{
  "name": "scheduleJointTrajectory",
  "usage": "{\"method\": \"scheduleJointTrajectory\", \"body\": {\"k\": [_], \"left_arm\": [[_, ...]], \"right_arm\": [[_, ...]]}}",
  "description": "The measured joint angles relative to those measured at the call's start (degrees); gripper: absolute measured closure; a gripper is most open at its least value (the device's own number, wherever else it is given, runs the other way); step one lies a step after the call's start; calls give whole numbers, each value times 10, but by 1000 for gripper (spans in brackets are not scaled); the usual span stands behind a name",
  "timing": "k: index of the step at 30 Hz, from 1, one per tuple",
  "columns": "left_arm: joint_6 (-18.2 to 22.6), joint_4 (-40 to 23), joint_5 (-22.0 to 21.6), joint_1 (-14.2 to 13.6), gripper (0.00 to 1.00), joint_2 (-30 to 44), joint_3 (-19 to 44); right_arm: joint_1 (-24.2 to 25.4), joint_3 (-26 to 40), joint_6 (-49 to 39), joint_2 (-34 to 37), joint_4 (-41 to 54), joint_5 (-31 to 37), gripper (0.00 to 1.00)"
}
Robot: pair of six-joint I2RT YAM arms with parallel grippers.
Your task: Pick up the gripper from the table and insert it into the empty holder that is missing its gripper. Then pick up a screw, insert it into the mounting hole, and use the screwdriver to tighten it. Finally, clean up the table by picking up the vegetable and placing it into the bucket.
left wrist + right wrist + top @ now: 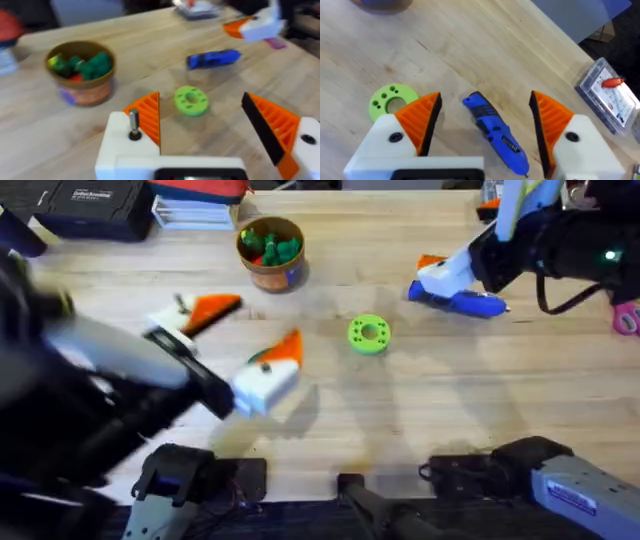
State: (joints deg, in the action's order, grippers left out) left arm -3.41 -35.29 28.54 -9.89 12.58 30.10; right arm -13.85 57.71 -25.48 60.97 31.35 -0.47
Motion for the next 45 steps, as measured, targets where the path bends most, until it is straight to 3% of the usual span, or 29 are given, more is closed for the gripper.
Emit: {"method": "scheduleJointTrajectory", "body": {"k": [6,11,17,25,35,42,45], "left_arm": [[13,-159,-140,0,15,239,158],[21,-191,-183,0,15,394,200],[73,-211,-200,-17,15,484,203],[140,-211,-249,-121,15,582,203],[154,-179,-284,-127,9,699,203],[154,-164,-282,-127,130,721,204],[154,-163,-281,-127,472,731,204]], "right_arm": [[0,0,0,0,-29,-5,7],[0,0,0,2,-29,-5,7],[0,0,0,6,-25,-5,7],[0,0,0,10,-25,-5,7],[0,0,0,10,-25,-5,7],[0,0,0,10,-25,-5,7],[0,0,0,10,-25,-5,7]]}}
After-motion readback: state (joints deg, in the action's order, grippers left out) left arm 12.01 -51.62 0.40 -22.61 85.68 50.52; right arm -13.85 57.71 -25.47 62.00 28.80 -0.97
